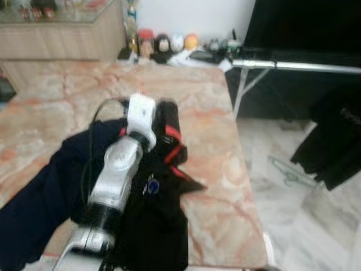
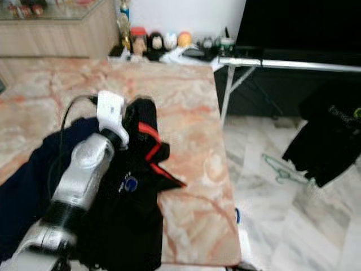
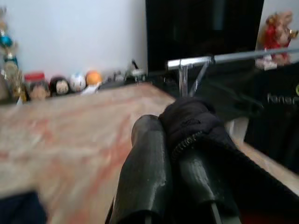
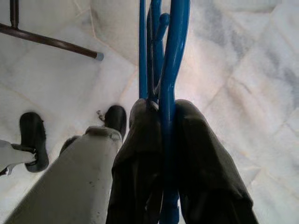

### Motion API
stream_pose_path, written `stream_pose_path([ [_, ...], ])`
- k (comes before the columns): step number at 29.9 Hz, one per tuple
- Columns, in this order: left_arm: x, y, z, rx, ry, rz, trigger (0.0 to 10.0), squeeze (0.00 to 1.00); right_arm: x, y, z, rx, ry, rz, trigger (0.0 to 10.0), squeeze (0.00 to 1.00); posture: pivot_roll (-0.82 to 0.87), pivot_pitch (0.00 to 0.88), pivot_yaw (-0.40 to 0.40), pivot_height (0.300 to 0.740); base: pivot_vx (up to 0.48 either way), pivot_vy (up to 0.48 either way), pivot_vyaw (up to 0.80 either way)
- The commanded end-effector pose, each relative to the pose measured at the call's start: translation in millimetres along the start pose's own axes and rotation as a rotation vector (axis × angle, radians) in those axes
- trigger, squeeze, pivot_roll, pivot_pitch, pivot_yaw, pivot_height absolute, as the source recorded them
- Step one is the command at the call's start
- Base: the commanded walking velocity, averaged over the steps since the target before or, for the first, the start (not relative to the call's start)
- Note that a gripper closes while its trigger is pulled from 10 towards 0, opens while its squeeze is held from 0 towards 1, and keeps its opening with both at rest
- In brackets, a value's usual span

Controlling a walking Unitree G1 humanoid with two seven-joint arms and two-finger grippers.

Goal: Hang hanger

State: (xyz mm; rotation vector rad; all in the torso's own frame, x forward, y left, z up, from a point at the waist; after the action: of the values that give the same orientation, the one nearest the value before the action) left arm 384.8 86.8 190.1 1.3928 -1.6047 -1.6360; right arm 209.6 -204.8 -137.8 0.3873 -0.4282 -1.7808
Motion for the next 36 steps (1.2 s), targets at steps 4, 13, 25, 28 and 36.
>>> stream_pose_path([
  [4,21.5,-10.3,26.1,-0.075,-0.094,-0.016,10.0,0.00,-3.9,-3.2,-0.1,-0.010,0.012,0.011,10.0,0.00,0.02,0.000,-0.036,0.740,0.000,0.000,0.00],
  [13,52.3,-53.6,51.9,-0.280,-0.128,-0.023,10.0,0.00,-4.3,-1.6,-0.1,-0.003,0.014,0.008,10.0,0.00,0.01,0.000,-0.036,0.740,0.000,0.000,0.00],
  [25,44.9,-58.7,64.2,-0.311,-0.042,-0.007,10.0,1.00,-4.7,-1.7,-0.1,-0.001,0.016,0.017,10.0,0.00,0.01,0.000,-0.035,0.740,0.000,0.000,0.00],
  [28,41.5,-58.3,67.7,-0.313,-0.034,-0.014,10.0,1.00,-4.7,-1.8,-0.1,-0.001,0.017,0.018,10.0,0.00,0.01,0.000,-0.035,0.740,0.000,0.000,0.00],
  [36,28.3,-53.8,81.7,-0.295,0.034,0.009,10.0,1.00,-4.7,-3.2,0.0,-0.004,0.019,0.026,10.0,0.00,0.02,0.000,-0.039,0.740,0.000,0.000,0.00],
])
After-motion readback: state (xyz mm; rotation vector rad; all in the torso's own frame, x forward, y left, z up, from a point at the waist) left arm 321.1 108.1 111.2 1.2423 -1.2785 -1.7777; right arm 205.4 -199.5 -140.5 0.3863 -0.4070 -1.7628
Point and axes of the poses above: a point about 5 cm out from each wrist's last joint towards the gripper, its own z axis pointing back from the gripper into the wrist, its own y axis along the axis of the wrist's last joint, x = y × z, the point moved 6 cm from there along -z, pointing out of the wrist towards the gripper, and after that the axes turned 13 degrees about -z, right-handed, at the moved point
